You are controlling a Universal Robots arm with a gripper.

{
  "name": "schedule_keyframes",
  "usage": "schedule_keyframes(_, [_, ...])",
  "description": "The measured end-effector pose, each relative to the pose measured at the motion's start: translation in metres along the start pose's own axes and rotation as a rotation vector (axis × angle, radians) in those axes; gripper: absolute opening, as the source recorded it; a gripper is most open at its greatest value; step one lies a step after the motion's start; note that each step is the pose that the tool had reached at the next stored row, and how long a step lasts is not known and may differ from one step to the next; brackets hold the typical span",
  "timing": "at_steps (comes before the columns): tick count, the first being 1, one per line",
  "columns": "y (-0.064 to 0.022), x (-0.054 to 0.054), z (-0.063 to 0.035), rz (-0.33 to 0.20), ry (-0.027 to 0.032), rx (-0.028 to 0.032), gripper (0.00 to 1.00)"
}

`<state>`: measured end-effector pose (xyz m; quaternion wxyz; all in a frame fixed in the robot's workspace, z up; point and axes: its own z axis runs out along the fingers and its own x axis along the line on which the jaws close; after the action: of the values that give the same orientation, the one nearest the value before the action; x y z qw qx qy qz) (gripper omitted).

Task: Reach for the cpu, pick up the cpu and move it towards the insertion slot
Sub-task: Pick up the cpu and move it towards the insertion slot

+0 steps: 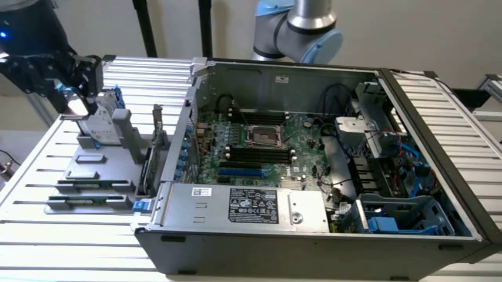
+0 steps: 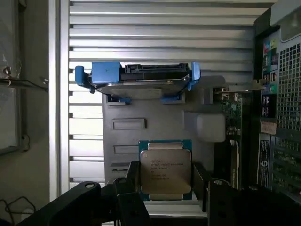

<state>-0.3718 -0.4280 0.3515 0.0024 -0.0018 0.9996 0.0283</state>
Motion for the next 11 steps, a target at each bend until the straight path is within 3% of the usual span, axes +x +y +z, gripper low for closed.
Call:
schedule_keyframes(5, [0.0001,-0.022,-0.0176,-0.003,0.0002,-0.0156,0.55])
schedule_keyframes(11, [0.0002,-0.049,-0.0289,-0.006,0.0001,-0.043,0.55])
